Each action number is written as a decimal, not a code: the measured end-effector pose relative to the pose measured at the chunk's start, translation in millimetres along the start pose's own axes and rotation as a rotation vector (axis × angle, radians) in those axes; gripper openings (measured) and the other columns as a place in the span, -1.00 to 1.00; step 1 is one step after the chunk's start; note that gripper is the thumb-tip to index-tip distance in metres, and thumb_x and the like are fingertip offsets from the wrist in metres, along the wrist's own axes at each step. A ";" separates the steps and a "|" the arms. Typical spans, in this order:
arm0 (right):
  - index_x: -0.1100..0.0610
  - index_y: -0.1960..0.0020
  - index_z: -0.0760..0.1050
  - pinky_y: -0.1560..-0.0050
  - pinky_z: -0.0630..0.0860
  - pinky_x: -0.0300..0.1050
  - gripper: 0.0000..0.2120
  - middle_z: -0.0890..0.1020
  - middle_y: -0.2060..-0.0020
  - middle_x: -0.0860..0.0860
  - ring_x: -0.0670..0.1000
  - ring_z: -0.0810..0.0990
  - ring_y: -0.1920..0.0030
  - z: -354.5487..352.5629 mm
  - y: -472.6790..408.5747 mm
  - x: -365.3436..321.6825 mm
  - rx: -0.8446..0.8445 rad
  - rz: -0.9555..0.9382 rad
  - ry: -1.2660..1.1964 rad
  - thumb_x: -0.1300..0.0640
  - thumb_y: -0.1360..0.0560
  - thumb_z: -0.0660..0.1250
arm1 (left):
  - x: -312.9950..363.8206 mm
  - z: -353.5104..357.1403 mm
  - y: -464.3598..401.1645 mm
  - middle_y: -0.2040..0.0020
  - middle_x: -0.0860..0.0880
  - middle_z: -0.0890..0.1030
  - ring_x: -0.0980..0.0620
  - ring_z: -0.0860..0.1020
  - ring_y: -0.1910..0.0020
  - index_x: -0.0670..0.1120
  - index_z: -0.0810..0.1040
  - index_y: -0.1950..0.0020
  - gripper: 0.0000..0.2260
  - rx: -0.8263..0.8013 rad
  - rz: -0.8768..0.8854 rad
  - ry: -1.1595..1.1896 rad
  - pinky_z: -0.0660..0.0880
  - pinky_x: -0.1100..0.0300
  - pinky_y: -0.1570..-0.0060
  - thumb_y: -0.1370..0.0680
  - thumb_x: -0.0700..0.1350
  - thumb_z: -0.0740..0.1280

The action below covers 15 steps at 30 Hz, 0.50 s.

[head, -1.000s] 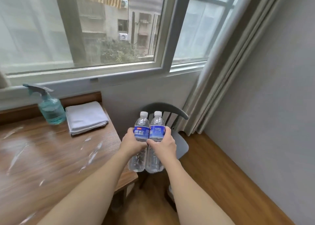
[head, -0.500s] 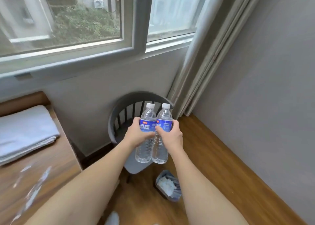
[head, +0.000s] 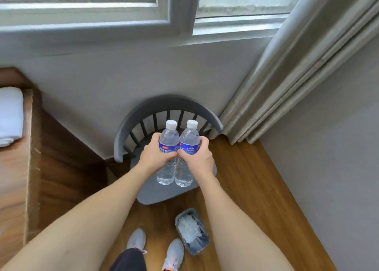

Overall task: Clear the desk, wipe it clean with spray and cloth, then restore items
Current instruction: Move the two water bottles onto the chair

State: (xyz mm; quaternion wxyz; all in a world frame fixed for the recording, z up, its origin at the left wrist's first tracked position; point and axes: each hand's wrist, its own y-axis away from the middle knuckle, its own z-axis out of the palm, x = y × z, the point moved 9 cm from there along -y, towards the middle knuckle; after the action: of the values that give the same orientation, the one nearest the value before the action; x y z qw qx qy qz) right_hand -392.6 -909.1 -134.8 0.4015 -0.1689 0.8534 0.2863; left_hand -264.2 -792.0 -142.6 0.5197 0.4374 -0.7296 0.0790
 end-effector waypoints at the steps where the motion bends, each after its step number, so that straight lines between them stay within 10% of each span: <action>1: -0.06 -0.40 0.30 -0.14 0.52 -0.15 -0.36 0.56 -0.28 -0.06 -0.15 0.50 -0.07 7.3 -11.9 3.1 -0.022 -0.010 0.001 -0.04 -0.45 0.56 | -5.9 2.5 -8.0 -0.12 0.09 0.57 0.10 0.56 -0.05 0.04 0.38 -0.28 -0.41 0.018 -0.011 -0.003 0.47 0.16 -0.03 -0.36 0.04 0.60; 15: -0.14 -0.25 0.28 -0.28 0.53 0.06 -0.39 0.56 -0.20 -0.08 -0.03 0.55 -0.20 132.0 -211.9 69.6 -0.099 -0.042 0.073 0.02 -0.41 0.60 | -126.1 38.7 -187.7 -0.14 0.03 0.61 -0.03 0.55 -0.13 0.10 0.40 -0.22 -0.43 0.181 -0.188 -0.037 0.50 -0.06 -0.19 -0.32 0.02 0.61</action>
State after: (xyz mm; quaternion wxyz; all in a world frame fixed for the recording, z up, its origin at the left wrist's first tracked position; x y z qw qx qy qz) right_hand -248.3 -995.8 -331.9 0.3669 -0.2168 0.8486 0.3134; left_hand -146.0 -857.5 -327.9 0.4694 0.5504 -0.6848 0.0875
